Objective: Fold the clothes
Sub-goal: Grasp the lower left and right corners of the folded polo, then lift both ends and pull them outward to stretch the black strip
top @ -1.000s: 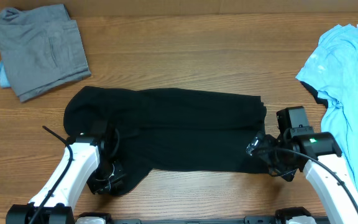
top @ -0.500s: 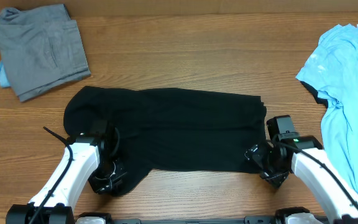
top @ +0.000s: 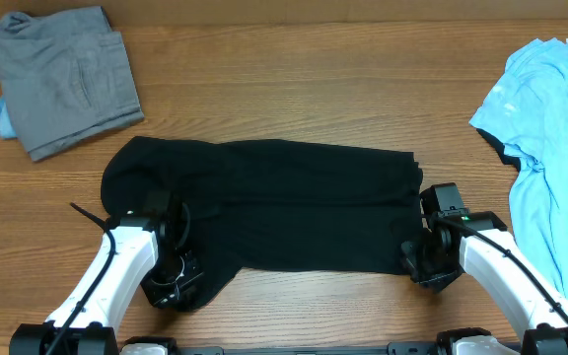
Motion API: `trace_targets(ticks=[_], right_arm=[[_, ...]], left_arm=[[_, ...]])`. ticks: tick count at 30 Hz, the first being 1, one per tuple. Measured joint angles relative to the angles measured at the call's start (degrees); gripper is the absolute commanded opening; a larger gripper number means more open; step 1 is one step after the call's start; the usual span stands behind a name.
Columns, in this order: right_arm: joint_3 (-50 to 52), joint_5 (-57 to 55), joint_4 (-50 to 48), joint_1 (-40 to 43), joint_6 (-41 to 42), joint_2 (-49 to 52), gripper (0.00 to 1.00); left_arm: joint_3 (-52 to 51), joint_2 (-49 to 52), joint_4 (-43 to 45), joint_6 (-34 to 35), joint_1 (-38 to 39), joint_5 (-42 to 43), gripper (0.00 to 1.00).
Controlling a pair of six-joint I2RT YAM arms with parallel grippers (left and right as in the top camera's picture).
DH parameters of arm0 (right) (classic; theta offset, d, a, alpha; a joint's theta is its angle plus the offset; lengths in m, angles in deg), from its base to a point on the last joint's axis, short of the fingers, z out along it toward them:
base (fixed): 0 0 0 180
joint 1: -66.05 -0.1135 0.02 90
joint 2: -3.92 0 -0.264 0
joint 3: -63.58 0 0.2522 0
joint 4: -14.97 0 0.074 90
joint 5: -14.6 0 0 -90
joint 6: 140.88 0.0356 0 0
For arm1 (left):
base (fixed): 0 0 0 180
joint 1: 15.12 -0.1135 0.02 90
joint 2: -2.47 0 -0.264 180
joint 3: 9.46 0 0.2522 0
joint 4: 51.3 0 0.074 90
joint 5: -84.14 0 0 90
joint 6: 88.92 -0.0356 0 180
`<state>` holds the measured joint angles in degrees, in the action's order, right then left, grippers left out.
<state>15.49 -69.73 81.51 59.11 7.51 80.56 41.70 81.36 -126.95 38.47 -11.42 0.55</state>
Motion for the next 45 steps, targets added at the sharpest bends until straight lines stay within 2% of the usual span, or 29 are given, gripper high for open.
trace_targets(ticks=[4, 7, 11, 16, 27, 36, 42, 45], right_arm=[[-0.1, -0.1, 1.8, 0.0, 0.0, 0.0, 0.04], [-1.1, -0.1, 4.5, 0.0, 0.0, 0.1, 0.04], [-8.7, -0.2, 8.6, 0.0, -1.0, 0.2, 0.04], [-13.5, -0.1, 6.7, 0.0, -2.1, 0.2, 0.04], [-13.9, 0.0, -14.2, 0.0, -2.9, 0.2, 0.04], [-13.9, -4.9, -20.6, 0.0, -2.9, 0.2, 0.04], [-13.9, -5.9, -25.2, 0.0, -2.9, 1.3, 0.04], [-14.0, -5.9, -28.6, 0.0, -2.9, 4.8, 0.04]], left_arm=[[0.1, 0.0, -3.2, -0.5, 0.0, 0.5, 0.04], [0.8, -0.2, -3.9, -3.4, 0.0, 2.6, 0.04], [4.9, -3.2, -4.3, -6.7, 0.0, 6.0, 0.04], [10.0, -5.8, -1.9, -7.8, 0.0, 6.0, 0.04], [10.7, -5.9, 21.9, -7.9, 0.0, 5.5, 0.04], [10.7, -5.8, 32.7, -7.9, 0.0, 0.7, 0.04], [10.7, -4.3, 39.8, -8.0, 0.0, -2.4, 0.13], [10.7, -2.8, 41.8, -8.0, 0.0, -2.8, 0.15]])
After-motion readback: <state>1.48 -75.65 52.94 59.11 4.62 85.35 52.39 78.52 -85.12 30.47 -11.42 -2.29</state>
